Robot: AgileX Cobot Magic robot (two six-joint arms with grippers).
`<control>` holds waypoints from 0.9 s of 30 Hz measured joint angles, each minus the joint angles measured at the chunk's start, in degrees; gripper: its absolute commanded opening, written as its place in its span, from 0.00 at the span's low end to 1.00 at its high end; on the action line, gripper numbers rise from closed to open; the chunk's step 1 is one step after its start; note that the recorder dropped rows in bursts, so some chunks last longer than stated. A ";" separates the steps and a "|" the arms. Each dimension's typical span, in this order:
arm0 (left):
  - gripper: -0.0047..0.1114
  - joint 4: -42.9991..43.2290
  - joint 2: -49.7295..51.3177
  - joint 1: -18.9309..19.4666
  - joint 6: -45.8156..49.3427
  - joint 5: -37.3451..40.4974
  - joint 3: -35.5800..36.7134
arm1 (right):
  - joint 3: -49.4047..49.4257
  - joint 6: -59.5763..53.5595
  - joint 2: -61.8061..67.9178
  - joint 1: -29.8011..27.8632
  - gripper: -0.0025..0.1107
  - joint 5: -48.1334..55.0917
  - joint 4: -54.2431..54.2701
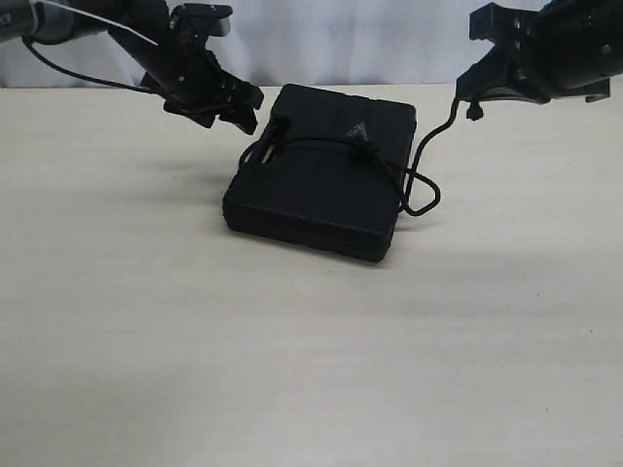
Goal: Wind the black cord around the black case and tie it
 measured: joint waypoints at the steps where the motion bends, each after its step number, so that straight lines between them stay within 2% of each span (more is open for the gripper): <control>1: 0.59 0.14 1.31 0.00 -0.37 -0.05 -1.17 | 0.00 0.00 0.00 0.00 0.06 0.00 0.00; 8: 0.59 -3.68 7.59 -0.73 1.96 -0.02 -6.83 | 0.00 0.00 1.54 0.00 0.06 -0.36 0.00; 13: 0.58 -3.25 9.34 -2.11 1.20 -3.84 -7.41 | 0.00 0.00 2.59 0.00 0.06 -0.35 0.00; 15: 0.48 -3.25 9.96 -2.14 0.42 -5.40 -7.41 | 0.00 0.00 2.69 0.00 0.06 -0.35 0.00; 19: 0.18 -1.91 10.62 -2.14 -3.04 -6.90 -7.41 | 0.00 0.00 2.69 0.00 0.06 -0.35 0.00; 21: 0.06 -1.91 10.72 -2.52 -3.69 -6.69 -7.82 | 0.00 0.00 2.69 0.00 0.06 -0.35 0.00; 27: 0.04 -2.00 11.04 -2.18 -7.45 -5.50 -8.05 | 0.00 0.00 2.56 0.00 0.06 -0.23 0.00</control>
